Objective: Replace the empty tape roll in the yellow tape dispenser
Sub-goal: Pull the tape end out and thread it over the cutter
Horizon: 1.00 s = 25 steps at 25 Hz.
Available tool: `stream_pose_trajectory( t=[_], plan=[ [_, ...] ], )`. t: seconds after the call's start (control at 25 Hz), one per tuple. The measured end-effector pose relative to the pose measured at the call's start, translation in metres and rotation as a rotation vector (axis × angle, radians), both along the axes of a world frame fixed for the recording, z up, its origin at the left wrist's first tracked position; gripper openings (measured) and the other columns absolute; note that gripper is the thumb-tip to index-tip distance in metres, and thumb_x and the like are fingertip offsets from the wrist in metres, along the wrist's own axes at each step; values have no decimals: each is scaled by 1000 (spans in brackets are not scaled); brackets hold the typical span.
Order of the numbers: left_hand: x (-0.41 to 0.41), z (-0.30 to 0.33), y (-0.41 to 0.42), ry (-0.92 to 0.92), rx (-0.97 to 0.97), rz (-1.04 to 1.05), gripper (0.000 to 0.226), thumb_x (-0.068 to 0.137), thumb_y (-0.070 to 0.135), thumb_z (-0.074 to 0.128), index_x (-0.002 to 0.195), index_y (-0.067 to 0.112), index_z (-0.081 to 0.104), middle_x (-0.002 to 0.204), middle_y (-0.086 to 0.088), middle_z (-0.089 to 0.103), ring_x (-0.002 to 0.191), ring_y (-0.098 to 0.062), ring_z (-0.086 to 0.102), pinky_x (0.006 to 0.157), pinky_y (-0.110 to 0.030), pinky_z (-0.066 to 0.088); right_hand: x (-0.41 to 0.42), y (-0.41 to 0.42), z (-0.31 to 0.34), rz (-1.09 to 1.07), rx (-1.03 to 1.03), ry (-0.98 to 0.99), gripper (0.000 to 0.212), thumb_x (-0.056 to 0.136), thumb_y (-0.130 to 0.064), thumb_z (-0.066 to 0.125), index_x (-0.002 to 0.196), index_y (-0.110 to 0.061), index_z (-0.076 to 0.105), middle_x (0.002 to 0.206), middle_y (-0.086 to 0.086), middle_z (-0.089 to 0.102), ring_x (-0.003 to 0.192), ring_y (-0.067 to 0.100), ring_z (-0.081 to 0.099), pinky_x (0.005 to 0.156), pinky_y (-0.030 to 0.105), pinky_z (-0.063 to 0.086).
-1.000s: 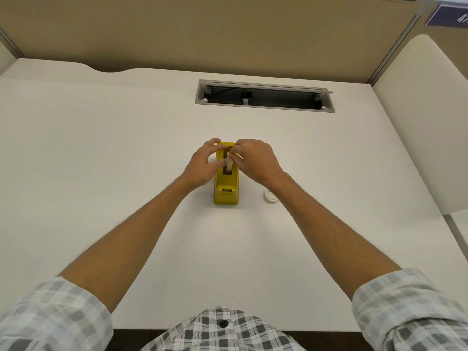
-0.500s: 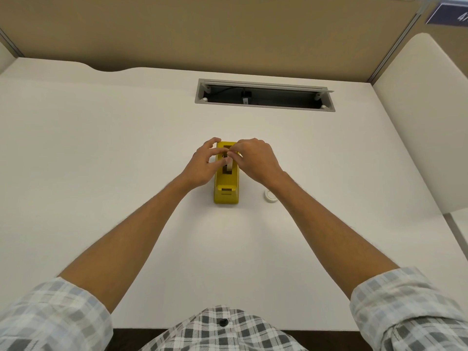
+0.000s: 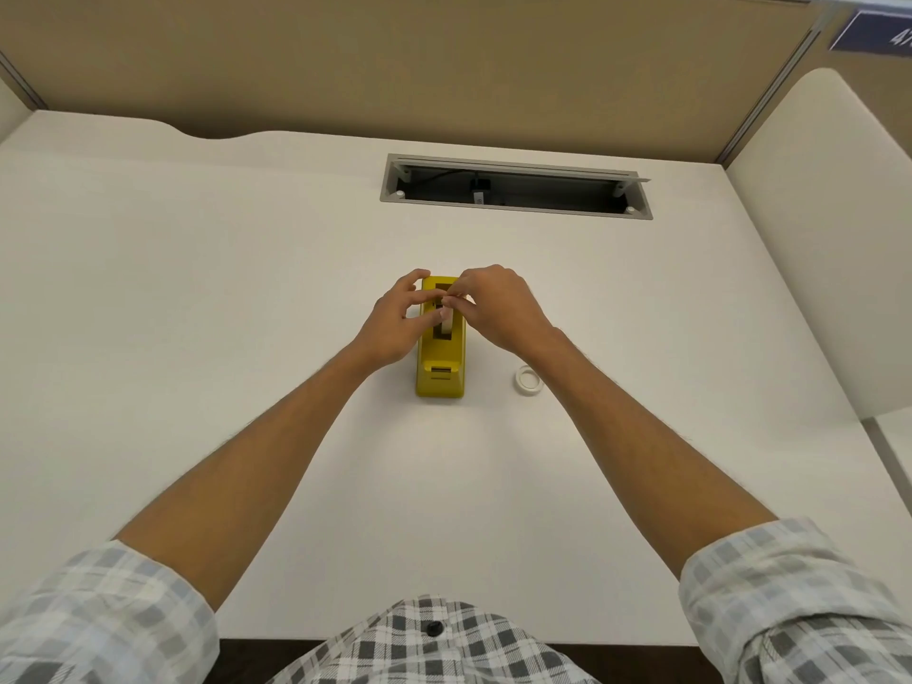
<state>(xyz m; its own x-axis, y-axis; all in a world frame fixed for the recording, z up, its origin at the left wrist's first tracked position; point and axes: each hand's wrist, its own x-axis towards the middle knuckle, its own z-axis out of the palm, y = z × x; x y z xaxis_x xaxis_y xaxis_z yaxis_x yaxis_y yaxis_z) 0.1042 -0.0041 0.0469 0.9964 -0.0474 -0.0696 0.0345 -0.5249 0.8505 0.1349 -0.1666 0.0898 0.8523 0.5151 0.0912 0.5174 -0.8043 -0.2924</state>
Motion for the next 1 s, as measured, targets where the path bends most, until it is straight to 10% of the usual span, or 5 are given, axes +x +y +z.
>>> stream_pose_trajectory(
  t=[1.0],
  plan=[
    [-1, -2, 3, -21, 94, -57, 43, 91, 38, 62, 132, 26, 57, 156, 5, 29, 142, -21, 27, 112, -45, 31, -3, -10, -4, 65, -4, 5, 30, 99, -36, 50, 117, -21, 70, 116, 0, 71, 100, 20, 65, 83, 39, 54]
  ],
)
